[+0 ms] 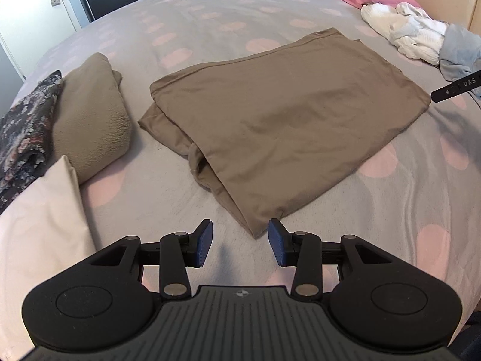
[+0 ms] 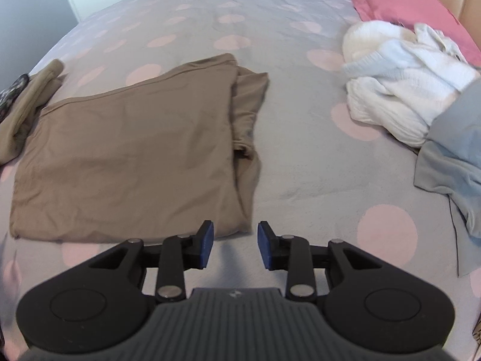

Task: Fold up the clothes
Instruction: 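Move both grippers back over the folded brown shirt's hem end, then grasp the hem corners of the brown shirt with both grippers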

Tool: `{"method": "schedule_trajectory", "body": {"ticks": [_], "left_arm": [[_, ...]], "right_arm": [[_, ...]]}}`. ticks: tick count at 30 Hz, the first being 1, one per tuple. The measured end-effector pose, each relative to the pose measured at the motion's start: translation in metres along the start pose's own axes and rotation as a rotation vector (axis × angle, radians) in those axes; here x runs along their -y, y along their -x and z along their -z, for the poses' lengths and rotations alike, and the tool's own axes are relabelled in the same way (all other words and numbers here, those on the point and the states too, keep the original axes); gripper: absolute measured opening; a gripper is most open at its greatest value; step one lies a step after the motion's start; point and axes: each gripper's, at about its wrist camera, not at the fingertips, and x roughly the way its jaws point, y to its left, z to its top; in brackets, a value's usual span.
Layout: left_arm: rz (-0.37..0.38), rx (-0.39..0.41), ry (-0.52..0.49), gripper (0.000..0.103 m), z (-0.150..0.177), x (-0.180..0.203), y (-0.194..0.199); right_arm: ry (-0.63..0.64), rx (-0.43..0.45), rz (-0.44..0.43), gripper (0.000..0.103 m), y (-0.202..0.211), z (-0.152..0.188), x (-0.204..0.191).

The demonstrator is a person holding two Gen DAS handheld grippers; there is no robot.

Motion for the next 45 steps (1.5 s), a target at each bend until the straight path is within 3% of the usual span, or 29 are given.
{"method": "schedule_trajectory", "body": {"ticks": [6, 7, 9, 10, 11, 15, 22, 26, 28, 30, 32, 33, 36, 45], "left_arm": [[0.034, -0.038, -0.118, 0.038, 0.002, 0.014, -0.021], [0.037, -0.038, -0.125, 0.038, 0.003, 0.014, -0.023], [0.045, -0.061, -0.096, 0.014, 0.000, 0.009, -0.029], [0.052, -0.072, -0.079, 0.005, -0.002, 0.006, -0.032], [0.070, -0.079, -0.058, 0.003, -0.004, 0.002, -0.031], [0.085, -0.099, -0.053, 0.001, -0.008, -0.005, -0.024], [0.059, -0.166, -0.031, 0.000, -0.003, -0.013, -0.021], [0.023, -0.137, 0.059, 0.000, 0.001, -0.026, -0.010], [0.021, -0.113, 0.132, 0.006, 0.002, -0.034, -0.004], [0.025, -0.085, 0.212, 0.021, 0.001, -0.040, 0.001], [0.038, -0.064, 0.284, 0.040, -0.001, -0.045, 0.003], [0.049, -0.056, 0.316, 0.044, -0.001, -0.046, 0.004], [0.096, -0.051, 0.379, 0.045, -0.005, -0.050, 0.003], [0.145, -0.068, 0.412, 0.048, -0.010, -0.044, -0.011]], "right_arm": [[0.059, -0.039, -0.031, 0.031, -0.015, 0.003, -0.004], [0.083, -0.038, -0.022, 0.027, -0.017, 0.004, -0.007], [0.129, -0.042, 0.003, 0.001, -0.021, 0.005, -0.011], [0.136, -0.055, 0.011, 0.000, -0.022, 0.004, -0.012], [0.133, -0.059, 0.025, 0.000, -0.022, 0.004, -0.011], [0.115, -0.064, 0.099, 0.000, -0.020, 0.000, -0.003], [0.040, -0.108, 0.142, 0.000, -0.018, 0.001, 0.009], [-0.047, -0.100, 0.125, 0.005, -0.011, -0.002, 0.017], [-0.093, -0.080, 0.099, 0.005, -0.005, -0.003, 0.019], [-0.131, -0.061, 0.071, 0.033, -0.001, -0.003, 0.020], [-0.168, -0.056, 0.035, 0.035, 0.000, -0.003, 0.021], [-0.186, -0.053, 0.017, 0.035, 0.000, -0.003, 0.022], [-0.227, -0.057, -0.027, 0.037, 0.000, -0.002, 0.022], [-0.233, -0.087, -0.056, 0.037, -0.013, -0.008, 0.011]]}}
